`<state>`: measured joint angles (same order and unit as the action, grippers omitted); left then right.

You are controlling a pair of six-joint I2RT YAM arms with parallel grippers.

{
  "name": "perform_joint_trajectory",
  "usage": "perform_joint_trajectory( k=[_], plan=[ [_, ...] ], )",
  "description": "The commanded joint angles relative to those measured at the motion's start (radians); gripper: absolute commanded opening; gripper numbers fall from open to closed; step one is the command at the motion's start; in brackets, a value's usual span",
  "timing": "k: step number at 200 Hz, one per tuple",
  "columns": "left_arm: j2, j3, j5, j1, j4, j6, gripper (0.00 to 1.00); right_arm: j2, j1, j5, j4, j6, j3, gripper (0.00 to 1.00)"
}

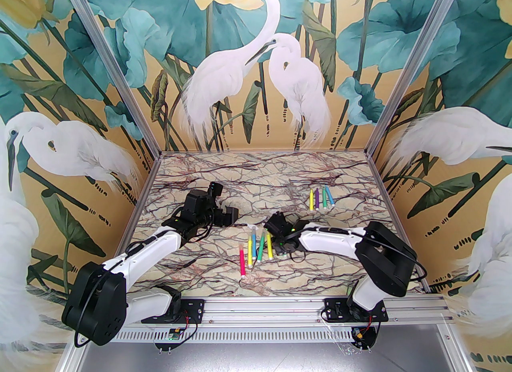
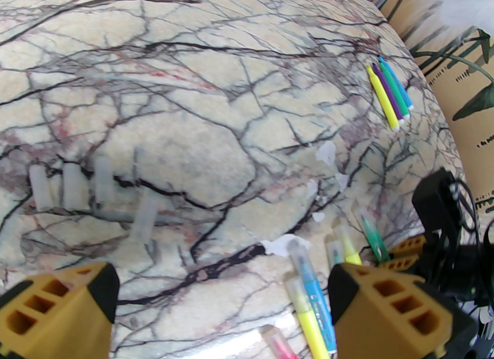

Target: Open the pen caps

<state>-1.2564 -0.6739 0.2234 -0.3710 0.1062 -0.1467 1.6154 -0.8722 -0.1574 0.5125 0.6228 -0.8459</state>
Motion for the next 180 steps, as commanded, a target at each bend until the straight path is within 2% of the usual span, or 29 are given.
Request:
perform_joint_trajectory(
  k=[1, 92, 143, 180],
  plan=[
    [-0.027, -0.021, 0.075, 0.003, -0.034, -0.029, 0.93, -0.073, 0.01, -0.005, -0.032, -0.069, 0.025, 0.15],
    [-0.097, -0.026, 0.314, -0.011, -0.217, -0.164, 0.89, -0.257, 0.035, 0.08, -0.19, -0.195, 0.123, 0.11],
    [-0.146, -0.051, 0.39, -0.097, -0.295, -0.204, 0.89, -0.341, 0.034, 0.162, -0.3, -0.241, 0.168, 0.11],
    [-0.187, -0.072, 0.443, -0.122, -0.334, -0.231, 0.85, -0.381, 0.035, 0.186, -0.337, -0.257, 0.185, 0.11]
  ],
)
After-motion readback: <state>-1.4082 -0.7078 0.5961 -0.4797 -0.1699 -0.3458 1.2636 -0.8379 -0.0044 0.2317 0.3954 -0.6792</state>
